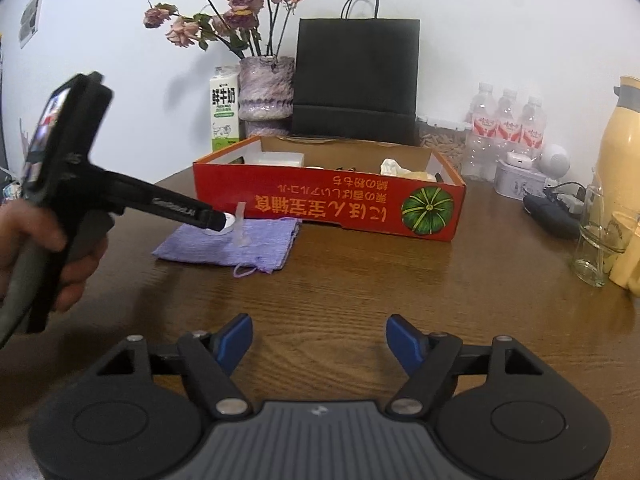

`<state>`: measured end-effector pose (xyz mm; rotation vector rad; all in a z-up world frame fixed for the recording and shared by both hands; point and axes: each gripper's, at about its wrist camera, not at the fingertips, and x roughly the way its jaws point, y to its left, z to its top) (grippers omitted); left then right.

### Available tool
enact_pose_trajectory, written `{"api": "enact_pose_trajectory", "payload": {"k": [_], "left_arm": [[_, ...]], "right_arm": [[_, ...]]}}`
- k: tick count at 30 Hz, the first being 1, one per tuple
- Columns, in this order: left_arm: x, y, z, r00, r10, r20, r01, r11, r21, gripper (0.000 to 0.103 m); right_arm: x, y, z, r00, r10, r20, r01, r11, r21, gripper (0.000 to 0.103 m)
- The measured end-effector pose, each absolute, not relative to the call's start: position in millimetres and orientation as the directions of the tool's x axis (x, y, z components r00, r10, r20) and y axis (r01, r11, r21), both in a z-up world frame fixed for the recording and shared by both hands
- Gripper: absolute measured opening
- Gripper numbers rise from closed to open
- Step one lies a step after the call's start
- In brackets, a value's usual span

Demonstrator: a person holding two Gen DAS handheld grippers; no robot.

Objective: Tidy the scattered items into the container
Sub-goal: 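Grasp the white round cap with the left tool while the right tool grasps the clear strip, then lift the white cap and clear strip above the table with both tools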

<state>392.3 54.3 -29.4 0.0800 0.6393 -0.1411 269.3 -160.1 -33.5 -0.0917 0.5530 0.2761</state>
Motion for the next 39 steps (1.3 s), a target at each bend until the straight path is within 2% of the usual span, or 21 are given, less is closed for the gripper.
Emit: {"api": "enact_pose_trajectory", "payload": {"k": [2, 5, 7, 12, 15, 18, 21, 23, 24, 26, 27, 28, 34, 39], "left_arm": [[402.8, 55.6, -34.6, 0.767, -0.116, -0.631, 0.161, 0.987, 0.014, 0.048], [406.6, 59.3, -41.7, 0.766, -0.129, -0.630, 0.151, 0.988, -0.018, 0.039], [405.3, 60.4, -42.1, 0.770, -0.134, -0.623, 0.159, 0.987, -0.015, 0.038], [393.5, 79.8, -27.8, 0.802, -0.167, -0.574, 0.128, 0.986, -0.109, 0.038], [381.0, 100.6, -16.6, 0.835, -0.145, -0.530, 0.070, 0.985, -0.158, 0.038], [372.9, 120.6, -10.9, 0.849, -0.147, -0.507, 0.032, 0.973, -0.228, 0.038], [369.6, 127.1, -10.2, 0.855, -0.116, -0.505, 0.003, 0.976, -0.218, 0.038], [369.7, 126.5, -11.9, 0.852, -0.097, -0.515, -0.003, 0.982, -0.190, 0.038], [370.6, 126.5, -12.9, 0.847, -0.089, -0.524, -0.010, 0.983, -0.184, 0.038], [371.8, 125.7, -14.7, 0.838, -0.087, -0.539, -0.014, 0.984, -0.179, 0.038], [371.9, 124.4, -14.5, 0.835, -0.088, -0.544, -0.009, 0.985, -0.174, 0.038], [370.7, 123.7, -15.1, 0.834, -0.091, -0.544, -0.003, 0.986, -0.169, 0.038], [367.4, 116.1, -15.4, 0.839, -0.096, -0.536, 0.019, 0.989, -0.146, 0.038], [340.3, 107.3, -12.2, 0.843, -0.100, -0.528, 0.000, 0.982, -0.187, 0.038]], "right_arm": [[276.1, -158.8, -35.0, 0.810, 0.230, -0.540, -0.284, 0.959, -0.018, 0.073], [287.2, -154.2, -36.4, 0.806, 0.225, -0.548, -0.291, 0.956, -0.035, 0.073], [294.7, -149.4, -35.8, 0.804, 0.230, -0.548, -0.300, 0.953, -0.040, 0.073], [318.9, -124.8, -29.2, 0.807, 0.264, -0.528, -0.353, 0.933, -0.072, 0.073], [339.0, -104.3, -24.5, 0.805, 0.294, -0.515, -0.387, 0.919, -0.081, 0.071], [365.0, -81.2, -25.3, 0.773, 0.333, -0.539, -0.429, 0.901, -0.059, 0.069], [393.7, -57.1, -33.9, 0.734, 0.360, -0.577, -0.465, 0.884, -0.040, 0.056], [412.4, -44.1, -43.3, 0.718, 0.354, -0.600, -0.473, 0.880, -0.047, 0.054], [419.3, -40.8, -47.2, 0.710, 0.347, -0.613, -0.472, 0.880, -0.048, 0.048], [426.6, -39.8, -49.1, 0.704, 0.376, -0.603, -0.478, 0.878, -0.010, 0.029], [429.7, -41.3, -49.1, 0.688, 0.400, -0.605, -0.482, 0.876, 0.030, 0.014], [430.2, -43.4, -49.1, 0.683, 0.409, -0.604, -0.476, 0.878, 0.057, 0.006], [420.3, -51.9, -43.4, 0.695, 0.421, -0.584, -0.451, 0.887, 0.103, 0.001], [395.6, -71.9, -24.0, 0.750, 0.385, -0.537, -0.402, 0.911, 0.092, 0.001]]}}
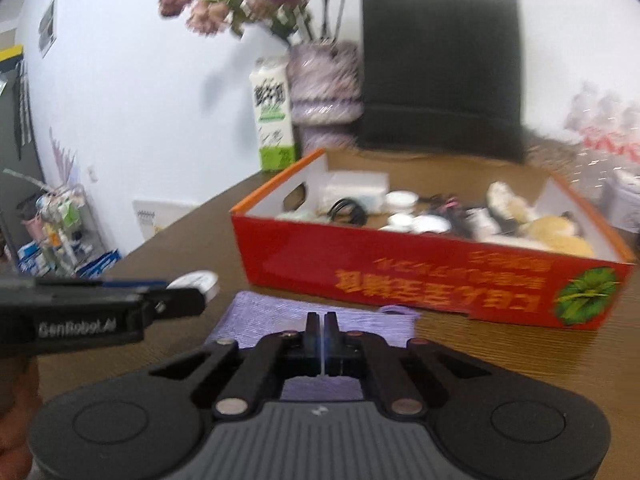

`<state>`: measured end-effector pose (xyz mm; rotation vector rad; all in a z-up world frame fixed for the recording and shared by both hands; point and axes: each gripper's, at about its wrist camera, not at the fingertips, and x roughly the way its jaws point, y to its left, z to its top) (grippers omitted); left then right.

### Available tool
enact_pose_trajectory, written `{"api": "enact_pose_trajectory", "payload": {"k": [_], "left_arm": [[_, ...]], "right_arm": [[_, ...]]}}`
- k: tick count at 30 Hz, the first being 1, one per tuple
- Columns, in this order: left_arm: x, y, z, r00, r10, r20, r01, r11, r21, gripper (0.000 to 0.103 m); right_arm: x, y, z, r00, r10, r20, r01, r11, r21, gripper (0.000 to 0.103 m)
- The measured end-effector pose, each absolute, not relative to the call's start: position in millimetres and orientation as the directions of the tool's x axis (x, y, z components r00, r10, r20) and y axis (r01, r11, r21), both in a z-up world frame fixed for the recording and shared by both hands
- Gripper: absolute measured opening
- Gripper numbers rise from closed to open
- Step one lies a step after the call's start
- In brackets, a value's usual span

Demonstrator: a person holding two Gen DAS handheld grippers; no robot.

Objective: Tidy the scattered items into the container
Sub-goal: 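Lift the white cap and clear strip above the table with both tools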

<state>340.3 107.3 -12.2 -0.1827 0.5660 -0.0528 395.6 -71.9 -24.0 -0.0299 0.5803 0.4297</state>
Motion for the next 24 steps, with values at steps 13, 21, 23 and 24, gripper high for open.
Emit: {"api": "enact_pose_trajectory", "payload": {"k": [13, 21, 23, 24], "left_arm": [[256.1, 74.9, 8.5, 0.849, -0.100, -0.518, -0.011, 0.978, -0.207, 0.038], [217.7, 34.1, 21.1, 0.849, -0.140, -0.510, 0.064, 0.985, -0.162, 0.038], [206.9, 27.7, 24.9, 0.846, -0.171, -0.504, 0.090, 0.979, -0.182, 0.038], [202.8, 25.3, 26.8, 0.848, -0.179, -0.500, 0.099, 0.978, -0.183, 0.038]], "right_arm": [[300.2, -160.3, 16.8, 0.833, 0.323, -0.448, -0.287, 0.946, 0.149, 0.001], [243.1, -189.8, 28.1, 0.859, 0.296, -0.417, -0.270, 0.955, 0.122, 0.001], [231.4, -198.6, 30.0, 0.864, 0.290, -0.412, -0.260, 0.957, 0.129, 0.001], [224.5, -204.1, 30.8, 0.866, 0.289, -0.409, -0.254, 0.957, 0.137, 0.001]]}}
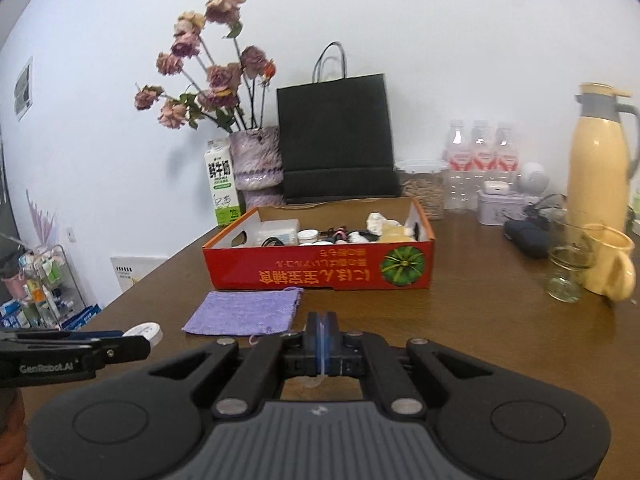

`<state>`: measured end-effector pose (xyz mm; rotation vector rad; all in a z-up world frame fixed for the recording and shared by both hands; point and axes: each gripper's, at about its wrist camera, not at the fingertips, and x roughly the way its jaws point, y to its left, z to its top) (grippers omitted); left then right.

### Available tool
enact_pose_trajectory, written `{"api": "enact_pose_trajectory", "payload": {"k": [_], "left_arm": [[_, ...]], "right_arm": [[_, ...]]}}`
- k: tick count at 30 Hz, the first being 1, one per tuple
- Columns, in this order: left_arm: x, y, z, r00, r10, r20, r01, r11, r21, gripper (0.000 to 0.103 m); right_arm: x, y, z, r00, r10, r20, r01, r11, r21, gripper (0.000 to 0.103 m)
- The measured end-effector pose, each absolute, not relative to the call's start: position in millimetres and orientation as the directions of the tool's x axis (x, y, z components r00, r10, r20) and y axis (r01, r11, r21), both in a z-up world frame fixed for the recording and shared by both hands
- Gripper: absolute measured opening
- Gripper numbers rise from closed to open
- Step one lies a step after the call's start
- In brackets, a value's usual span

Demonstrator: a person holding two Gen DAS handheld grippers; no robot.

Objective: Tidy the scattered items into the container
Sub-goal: 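Lift the white cap and clear strip above the table with both tools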

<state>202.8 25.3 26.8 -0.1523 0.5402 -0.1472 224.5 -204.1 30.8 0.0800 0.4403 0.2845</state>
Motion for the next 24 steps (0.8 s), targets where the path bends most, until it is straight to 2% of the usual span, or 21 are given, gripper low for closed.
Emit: {"api": "enact_pose_trajectory", "payload": {"k": [5, 14, 24], "left_arm": [[178.9, 7.6, 35.7, 0.862, -0.178, -0.475, 0.123, 0.982, -0.145, 0.038], [156.8, -9.0, 37.5, 0.858, -0.174, -0.484, 0.134, 0.984, -0.117, 0.038], [176.1, -9.6, 39.1, 0.863, -0.164, -0.478, 0.135, 0.986, -0.096, 0.038]], "right_arm": [[192.5, -218.4, 31.2, 0.867, 0.301, -0.398, -0.261, 0.953, 0.152, 0.001], [155.0, -231.7, 30.7, 0.866, 0.335, -0.372, -0.281, 0.940, 0.194, 0.001], [161.1, -231.8, 31.6, 0.870, 0.329, -0.368, -0.282, 0.943, 0.177, 0.001]]}}
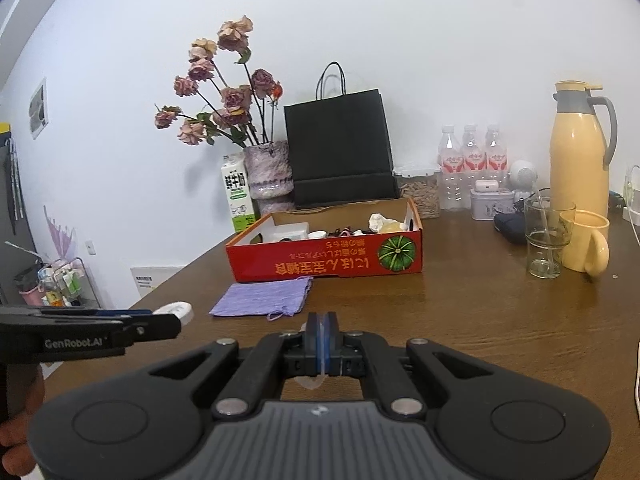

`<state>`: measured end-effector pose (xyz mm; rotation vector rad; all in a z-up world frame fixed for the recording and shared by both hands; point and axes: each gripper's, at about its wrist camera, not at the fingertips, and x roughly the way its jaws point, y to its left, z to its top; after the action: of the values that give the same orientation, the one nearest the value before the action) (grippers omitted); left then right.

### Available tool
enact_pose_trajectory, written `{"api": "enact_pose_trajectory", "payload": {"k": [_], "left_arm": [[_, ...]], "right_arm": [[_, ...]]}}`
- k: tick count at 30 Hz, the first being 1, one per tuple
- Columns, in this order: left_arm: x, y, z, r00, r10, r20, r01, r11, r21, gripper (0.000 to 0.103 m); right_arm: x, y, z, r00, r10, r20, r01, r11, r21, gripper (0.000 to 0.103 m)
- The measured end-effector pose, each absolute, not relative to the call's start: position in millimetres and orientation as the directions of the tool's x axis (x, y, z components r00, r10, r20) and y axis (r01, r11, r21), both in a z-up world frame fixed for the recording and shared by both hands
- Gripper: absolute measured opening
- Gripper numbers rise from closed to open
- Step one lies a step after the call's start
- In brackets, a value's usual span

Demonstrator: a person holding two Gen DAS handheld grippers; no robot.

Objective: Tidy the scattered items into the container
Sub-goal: 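Lift the white cap and clear strip above the table with both tools, then carry the cap and strip over the box and release both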

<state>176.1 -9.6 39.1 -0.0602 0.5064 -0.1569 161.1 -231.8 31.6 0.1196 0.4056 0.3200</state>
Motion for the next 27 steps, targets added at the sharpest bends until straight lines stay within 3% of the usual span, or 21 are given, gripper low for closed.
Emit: {"api": "enact_pose_trajectory", "payload": {"k": [14, 17, 22, 27], "left_arm": [[331.1, 21.6, 85.1, 0.894, -0.186, -0.408, 0.204, 0.979, -0.002, 0.038], [382.4, 30.5, 84.5, 0.881, -0.174, -0.439, 0.200, 0.980, 0.013, 0.038], [471.5, 51.2, 71.8, 0.807, -0.218, -0.549, 0.203, 0.975, -0.089, 0.038], [520.3, 67.7, 48.7, 0.785, -0.152, -0.600, 0.159, 0.986, -0.042, 0.038]], "right_arm": [[293.1, -219.1, 76.5, 0.895, 0.312, -0.318, -0.310, 0.949, 0.057, 0.001], [342.6, -212.6, 86.2, 0.888, 0.332, -0.320, -0.331, 0.942, 0.060, 0.001], [428.9, -195.7, 90.5, 0.874, 0.343, -0.345, -0.338, 0.938, 0.075, 0.001], [501.4, -180.8, 75.1, 0.842, 0.348, -0.413, -0.340, 0.936, 0.095, 0.001]]}}
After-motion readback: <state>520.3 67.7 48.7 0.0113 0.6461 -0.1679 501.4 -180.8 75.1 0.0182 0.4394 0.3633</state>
